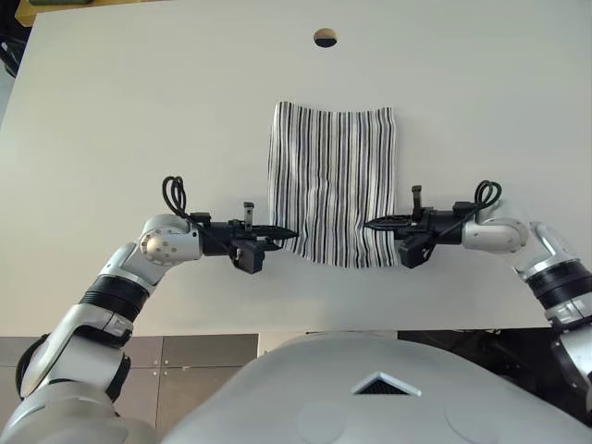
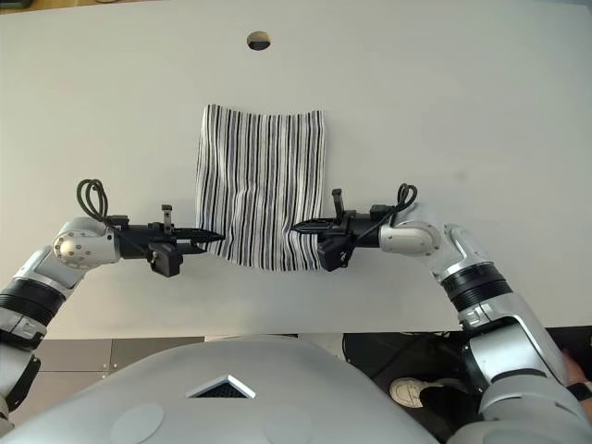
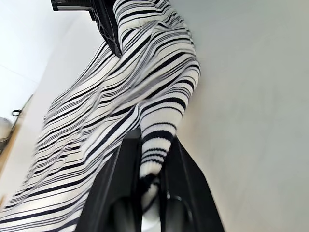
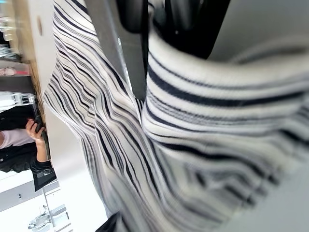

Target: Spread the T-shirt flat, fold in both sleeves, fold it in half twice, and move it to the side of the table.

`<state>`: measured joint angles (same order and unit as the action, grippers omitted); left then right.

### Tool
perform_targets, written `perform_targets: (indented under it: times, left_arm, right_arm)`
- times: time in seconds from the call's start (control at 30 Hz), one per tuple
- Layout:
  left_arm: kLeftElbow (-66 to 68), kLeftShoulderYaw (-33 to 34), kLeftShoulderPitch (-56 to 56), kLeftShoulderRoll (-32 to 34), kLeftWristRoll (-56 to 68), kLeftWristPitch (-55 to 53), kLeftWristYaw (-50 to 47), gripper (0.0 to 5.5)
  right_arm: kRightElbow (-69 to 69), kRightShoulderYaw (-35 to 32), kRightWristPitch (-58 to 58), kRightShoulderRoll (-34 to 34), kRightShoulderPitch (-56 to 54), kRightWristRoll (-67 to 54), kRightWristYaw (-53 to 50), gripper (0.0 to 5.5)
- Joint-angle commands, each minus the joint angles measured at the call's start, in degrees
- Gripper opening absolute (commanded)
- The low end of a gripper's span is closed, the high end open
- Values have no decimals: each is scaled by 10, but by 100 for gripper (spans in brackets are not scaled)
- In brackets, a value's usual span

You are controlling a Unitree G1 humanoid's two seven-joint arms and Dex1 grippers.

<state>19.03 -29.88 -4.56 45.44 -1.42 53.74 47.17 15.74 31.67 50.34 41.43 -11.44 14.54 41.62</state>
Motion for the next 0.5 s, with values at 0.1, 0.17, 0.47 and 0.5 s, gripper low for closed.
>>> perform_targets:
  times: [0.1,0.17,0.47,0.5]
  left_arm:
    - [-268,0,74,122,256,-235,136,21]
    - [-339,11,97,153,310,-299,164,21]
    - [-503,74,162,178,411,-466,198,21]
    - [-506,82,162,173,415,-482,195,21]
  right_arm:
    - [-190,-9,-198,106,64,-339,185,16]
    - [-237,-16,-266,145,86,-400,237,16]
    - [-322,-64,-404,198,145,-432,342,16]
    - [-326,-72,-413,193,146,-433,341,16]
